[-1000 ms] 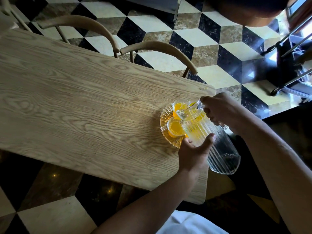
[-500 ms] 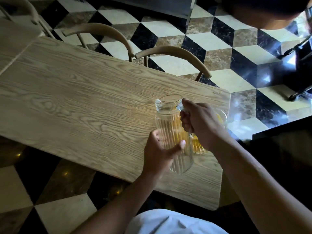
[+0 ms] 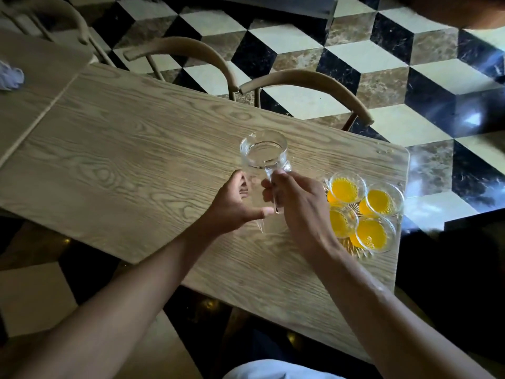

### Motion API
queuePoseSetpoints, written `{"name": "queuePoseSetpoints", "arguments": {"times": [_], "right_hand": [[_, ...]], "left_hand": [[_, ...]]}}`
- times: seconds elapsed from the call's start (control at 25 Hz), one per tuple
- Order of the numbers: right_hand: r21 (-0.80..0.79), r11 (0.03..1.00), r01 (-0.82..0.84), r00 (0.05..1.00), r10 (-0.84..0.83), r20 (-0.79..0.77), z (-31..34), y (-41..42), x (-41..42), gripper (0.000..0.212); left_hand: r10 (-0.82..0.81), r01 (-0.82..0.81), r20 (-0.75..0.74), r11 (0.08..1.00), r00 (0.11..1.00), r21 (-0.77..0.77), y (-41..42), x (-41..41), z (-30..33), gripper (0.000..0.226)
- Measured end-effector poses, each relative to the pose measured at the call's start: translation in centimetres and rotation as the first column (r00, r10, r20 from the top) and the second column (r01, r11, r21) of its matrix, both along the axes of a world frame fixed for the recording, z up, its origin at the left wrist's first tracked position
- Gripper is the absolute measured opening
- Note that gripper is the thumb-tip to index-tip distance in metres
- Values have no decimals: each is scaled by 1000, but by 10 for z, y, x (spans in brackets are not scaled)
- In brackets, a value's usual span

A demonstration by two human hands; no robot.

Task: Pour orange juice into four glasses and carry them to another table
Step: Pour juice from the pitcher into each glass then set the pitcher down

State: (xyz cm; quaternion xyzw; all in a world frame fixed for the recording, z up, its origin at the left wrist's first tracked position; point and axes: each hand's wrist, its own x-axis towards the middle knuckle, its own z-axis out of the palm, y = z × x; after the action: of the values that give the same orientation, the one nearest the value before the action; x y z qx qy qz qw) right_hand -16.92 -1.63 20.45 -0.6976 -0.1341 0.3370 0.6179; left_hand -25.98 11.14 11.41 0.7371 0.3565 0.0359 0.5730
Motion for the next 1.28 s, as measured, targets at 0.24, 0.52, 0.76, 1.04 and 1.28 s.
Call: {"name": "queuePoseSetpoints", "arguments": {"times": [0.24, 0.52, 0.76, 1.04, 1.28], "right_hand": [[9, 1000, 18, 997, -18, 72, -30, -1, -3, 30], [11, 1000, 17, 981, -19, 195, -54, 11, 16, 25], [9, 1000, 13, 974, -15, 225, -68, 17, 21, 19], [-13, 1000, 6, 960, -2, 279, -72, 17, 18, 18], [-19, 999, 26, 968, -20, 250, -71, 17, 20, 19]], "left_hand": [[-342, 356, -112, 923, 933, 146, 67, 42, -5, 96], [-521, 531, -116, 801, 846, 277, 106, 82, -18, 89], [-584, 573, -95, 728, 806, 378, 110, 94, -30, 85], [-593, 580, -113, 701, 798, 414, 111, 98, -38, 80], [-595, 579, -107, 700, 796, 417, 112, 97, -40, 84]]}}
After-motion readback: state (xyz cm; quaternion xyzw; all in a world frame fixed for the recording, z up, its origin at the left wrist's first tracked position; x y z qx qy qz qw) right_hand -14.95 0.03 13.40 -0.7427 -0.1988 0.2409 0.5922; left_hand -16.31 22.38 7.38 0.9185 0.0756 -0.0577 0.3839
